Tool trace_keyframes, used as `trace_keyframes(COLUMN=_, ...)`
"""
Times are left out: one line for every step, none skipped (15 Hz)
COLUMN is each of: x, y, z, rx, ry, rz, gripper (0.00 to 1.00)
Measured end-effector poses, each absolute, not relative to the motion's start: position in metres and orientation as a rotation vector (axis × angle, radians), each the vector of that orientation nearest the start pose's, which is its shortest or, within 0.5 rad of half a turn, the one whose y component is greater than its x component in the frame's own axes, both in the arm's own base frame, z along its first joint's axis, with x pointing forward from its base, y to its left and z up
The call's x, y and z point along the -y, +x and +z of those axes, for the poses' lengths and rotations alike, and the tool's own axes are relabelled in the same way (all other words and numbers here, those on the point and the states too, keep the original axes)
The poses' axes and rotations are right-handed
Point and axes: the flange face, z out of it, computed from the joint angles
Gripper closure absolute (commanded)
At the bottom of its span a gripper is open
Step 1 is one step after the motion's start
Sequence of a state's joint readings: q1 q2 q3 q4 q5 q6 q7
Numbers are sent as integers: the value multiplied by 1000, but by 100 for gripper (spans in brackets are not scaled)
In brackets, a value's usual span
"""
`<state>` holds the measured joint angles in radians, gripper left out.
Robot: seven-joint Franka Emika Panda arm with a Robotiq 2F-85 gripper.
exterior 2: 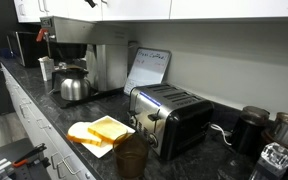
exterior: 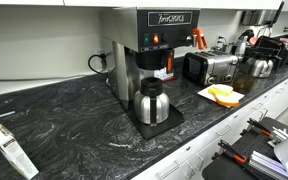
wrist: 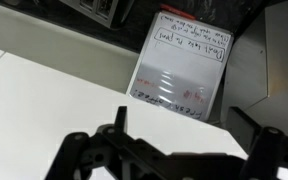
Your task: Open the top right cabinet of the kitchen unit
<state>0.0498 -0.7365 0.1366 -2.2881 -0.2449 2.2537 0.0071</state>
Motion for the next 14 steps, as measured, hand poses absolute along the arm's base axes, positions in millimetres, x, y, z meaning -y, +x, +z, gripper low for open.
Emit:
trace_keyframes(x=-84, y=362, z=690, rx=428, ry=-3120, rz=-1251, gripper=0)
trace_keyframes(x=-86, y=363, z=691, rx=434, ry=-3093, rz=-1283, gripper=0)
trace_keyframes(x=-86, y=364, z=691, rx=436, ry=-3084, rz=-1292, gripper=0)
trace_keyframes(x=-86, y=364, z=691, rx=435, ry=-3080, rz=-1295, gripper=0)
trace_keyframes(x=-86, y=364, z=690, rx=435, ry=-3079, rz=-1297, gripper=0)
trace_keyframes(x=-86, y=364, z=690, rx=435, ry=-3077, rz=-1298, gripper=0)
trace_keyframes(x=-86, y=364, z=690, rx=436, ry=-3075, rz=-1299, gripper=0)
trace_keyframes(x=-86, y=364, z=690, rx=437, ry=-3075, rz=-1299, gripper=0)
trace_keyframes(x=-86, y=364, z=690, rx=437, ry=-3075, rz=-1298, gripper=0)
trace_keyframes(x=-88, y=364, z=691, rx=442, ry=-3073, rz=-1304, gripper=0)
trace_keyframes(x=-91, y=363, z=693, rx=449, ry=-3065, rz=-1321, gripper=0)
trace_keyframes(x=-95, y=362, z=695, rx=454, ry=-3055, rz=-1340, gripper=0)
trace_keyframes(x=-101, y=361, z=698, rx=457, ry=-3043, rz=-1360, gripper=0)
trace_keyframes(x=-106, y=360, z=702, rx=460, ry=-3026, rz=-1388, gripper=0)
